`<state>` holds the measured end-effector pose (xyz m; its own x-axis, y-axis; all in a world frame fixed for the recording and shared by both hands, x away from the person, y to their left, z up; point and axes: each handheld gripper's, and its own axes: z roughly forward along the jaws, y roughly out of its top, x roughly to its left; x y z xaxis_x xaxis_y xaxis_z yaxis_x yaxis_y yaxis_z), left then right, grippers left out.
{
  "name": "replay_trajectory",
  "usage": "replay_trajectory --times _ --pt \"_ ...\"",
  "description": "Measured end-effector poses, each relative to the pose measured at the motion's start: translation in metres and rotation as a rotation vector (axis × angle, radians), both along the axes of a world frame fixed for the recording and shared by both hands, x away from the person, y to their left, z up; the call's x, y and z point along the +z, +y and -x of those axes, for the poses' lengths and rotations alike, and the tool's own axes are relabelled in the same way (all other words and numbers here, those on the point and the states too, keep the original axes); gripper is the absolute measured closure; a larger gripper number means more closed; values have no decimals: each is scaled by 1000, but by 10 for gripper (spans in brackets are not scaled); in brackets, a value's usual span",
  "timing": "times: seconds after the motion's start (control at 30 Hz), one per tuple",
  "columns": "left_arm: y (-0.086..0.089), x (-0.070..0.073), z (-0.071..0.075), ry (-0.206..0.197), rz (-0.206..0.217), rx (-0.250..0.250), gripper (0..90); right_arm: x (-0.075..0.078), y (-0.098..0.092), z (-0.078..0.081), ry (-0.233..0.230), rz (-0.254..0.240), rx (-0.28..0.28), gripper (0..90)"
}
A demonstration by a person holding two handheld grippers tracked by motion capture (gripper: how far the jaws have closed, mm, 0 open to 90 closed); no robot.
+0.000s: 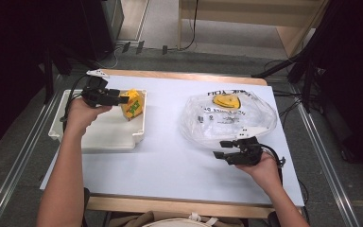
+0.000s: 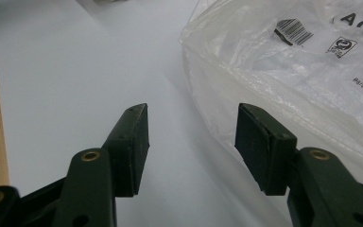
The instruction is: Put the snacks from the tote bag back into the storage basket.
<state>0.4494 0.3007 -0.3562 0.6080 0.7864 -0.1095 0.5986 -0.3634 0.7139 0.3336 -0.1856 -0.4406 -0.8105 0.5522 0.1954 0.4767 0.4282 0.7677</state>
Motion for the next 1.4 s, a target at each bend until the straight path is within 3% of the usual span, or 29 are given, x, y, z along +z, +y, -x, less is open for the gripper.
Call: replay_trajectory --times 0.27,0.33,0.57,0.67,0.73,0.87,0.9,1.07,1.13,1.23,1.3,1.4 --pt "8 1 17 4 -8 16 452 1 2 -1 -1 -3 6 460" --pt "9 -3 23 -9 4 1 508 1 2 -1 3 -7 5 460" --pt "7 -12 30 27 29 -15 633 1 3 -2 3 -5 9 460" --pt "5 -9 30 73 79 -15 737 1 3 -2 2 -5 12 460" --pt "1 -9 34 45 66 -28 812 1 4 -2 2 -4 13 460" --pt "-7 -17 37 34 61 -50 896 1 4 -2 3 -4 15 462" --pt "-8 -19 37 34 47 -49 900 1 4 -2 0 -5 16 462" --pt "-17 -34 33 60 71 -67 900 1 4 -2 3 -4 16 467" --pt "-19 -42 30 59 63 -73 900 1 4 -2 3 -2 17 466" --pt "-20 -51 26 58 105 -60 900 1 5 -2 2 -1 17 466" --pt "-22 -56 23 41 26 -48 899 1 5 -2 3 0 17 466" --pt "-21 -59 21 37 15 -33 888 1 5 -2 4 0 17 466"
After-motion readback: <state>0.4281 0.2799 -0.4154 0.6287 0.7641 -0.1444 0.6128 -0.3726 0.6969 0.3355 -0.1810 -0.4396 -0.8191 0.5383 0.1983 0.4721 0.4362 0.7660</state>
